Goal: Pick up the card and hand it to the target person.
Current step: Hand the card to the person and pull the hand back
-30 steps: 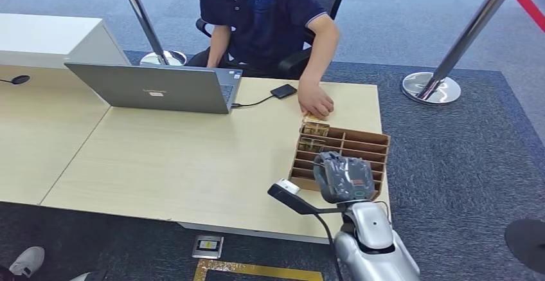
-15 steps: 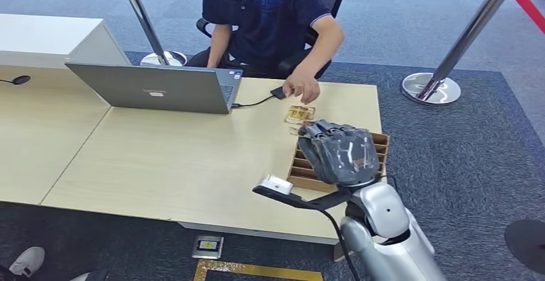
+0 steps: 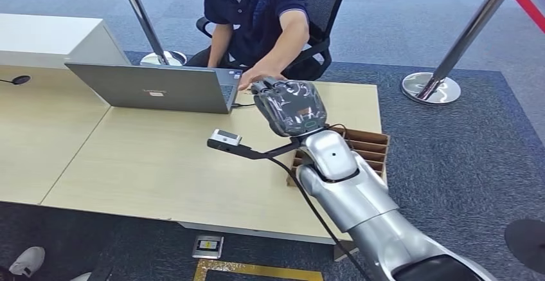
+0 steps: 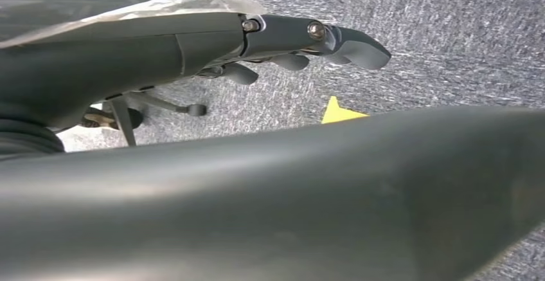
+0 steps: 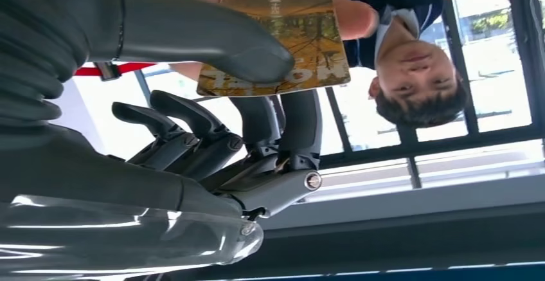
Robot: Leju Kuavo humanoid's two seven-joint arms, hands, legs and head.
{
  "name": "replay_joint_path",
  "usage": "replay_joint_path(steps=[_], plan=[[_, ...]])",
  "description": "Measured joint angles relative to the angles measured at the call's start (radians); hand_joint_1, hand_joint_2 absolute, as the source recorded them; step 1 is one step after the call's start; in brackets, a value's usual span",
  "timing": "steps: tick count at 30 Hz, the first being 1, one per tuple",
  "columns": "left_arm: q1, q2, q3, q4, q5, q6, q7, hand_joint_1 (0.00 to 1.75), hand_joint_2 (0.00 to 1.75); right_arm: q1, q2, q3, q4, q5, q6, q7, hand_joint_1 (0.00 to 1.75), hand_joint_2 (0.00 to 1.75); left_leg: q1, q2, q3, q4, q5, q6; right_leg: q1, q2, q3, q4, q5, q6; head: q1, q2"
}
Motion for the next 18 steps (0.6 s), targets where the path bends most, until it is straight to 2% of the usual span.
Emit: replay_joint_path(steps=[11,15,16,18], plan=[[0.000,0.002,0.013,-0.001,0.013,0.006,0.006,0.00,0.00,-0.015,0.018,-0.007,0.016,-0.003,0.011,0.008,1.75,1.75,0.000,0.000,-0.002,0.000,0.001,0.000,0.000,0.000,-0.002,0.000,0.001,0.000,0.000,0.000],[0.001,-0.001,0.026,-0.002,0.025,0.011,0.005,0.00,0.00,0.011,0.019,-0.067,-0.018,-0.096,-0.015,0.006,0.03,1.75,0.000,0.000,-0.001,0.000,0.000,0.000,0.000,-0.001,-0.001,0.000,0.000,0.000,0.000,0.000],[0.001,-0.004,0.033,-0.002,0.032,0.014,0.004,0.00,0.00,0.040,0.019,-0.100,-0.058,-0.160,-0.033,-0.015,0.00,1.75,0.000,-0.001,-0.001,0.000,0.000,0.000,0.000,-0.001,-0.001,0.000,0.000,0.000,0.000,0.000],[0.002,-0.012,0.049,-0.003,0.047,0.020,0.002,0.00,0.00,0.149,0.010,-0.167,-0.210,-0.288,-0.060,-0.072,0.00,0.87,0.000,-0.001,0.000,-0.001,0.000,0.000,0.000,-0.002,0.000,-0.001,0.000,0.000,0.000,0.000]])
